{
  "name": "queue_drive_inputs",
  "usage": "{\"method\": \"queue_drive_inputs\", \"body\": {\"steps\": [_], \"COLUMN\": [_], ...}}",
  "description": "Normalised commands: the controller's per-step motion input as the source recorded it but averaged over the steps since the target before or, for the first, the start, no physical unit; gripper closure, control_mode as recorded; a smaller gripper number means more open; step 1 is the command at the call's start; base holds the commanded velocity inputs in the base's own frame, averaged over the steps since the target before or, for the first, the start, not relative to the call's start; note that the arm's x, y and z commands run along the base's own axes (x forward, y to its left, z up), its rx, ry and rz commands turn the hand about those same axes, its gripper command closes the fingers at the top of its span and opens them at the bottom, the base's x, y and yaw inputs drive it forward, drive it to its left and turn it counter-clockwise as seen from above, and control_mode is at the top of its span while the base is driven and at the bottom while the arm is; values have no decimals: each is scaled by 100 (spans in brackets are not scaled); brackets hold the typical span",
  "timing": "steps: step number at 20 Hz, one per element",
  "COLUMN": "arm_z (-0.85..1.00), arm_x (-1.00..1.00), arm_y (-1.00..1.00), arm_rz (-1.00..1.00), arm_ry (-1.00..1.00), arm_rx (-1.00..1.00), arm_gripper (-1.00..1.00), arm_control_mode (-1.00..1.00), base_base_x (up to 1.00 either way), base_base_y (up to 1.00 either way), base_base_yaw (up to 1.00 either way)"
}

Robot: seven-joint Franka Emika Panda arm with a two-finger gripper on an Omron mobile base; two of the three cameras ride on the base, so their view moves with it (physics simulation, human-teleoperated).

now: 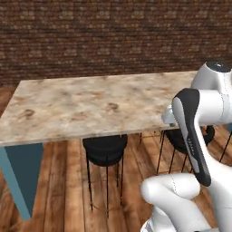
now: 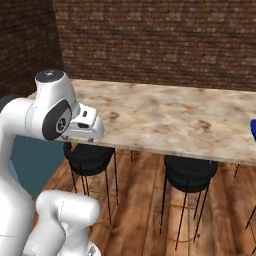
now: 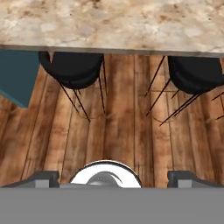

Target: There is a tray on the dining counter. Grab the cup, mug, and pitcher and place them on the tray. The pitcher may be placed next to the tray if it cannot fit the tray.

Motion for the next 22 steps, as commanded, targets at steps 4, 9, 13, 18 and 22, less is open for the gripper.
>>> {"method": "queue_drive_inputs", "body": {"steps": [4,9,13,18,22], "arm_z": [0,0,0,0,0], "arm_x": [0,0,0,0,0], "arm_y": [0,0,0,0,0], "arm_rz": [0,0,0,0,0], "arm_ry": [0,0,0,0,0], "arm_rx": [0,0,0,0,0], "arm_gripper": [-100,-100,-100,-100,-100], "arm_control_mode": [100,100,100,100,100], "base_base_x": [-23,-18,-18,-21,-11], "base_base_y": [100,100,100,100,100], "base_base_yaw": [11,9,9,9,8]}}
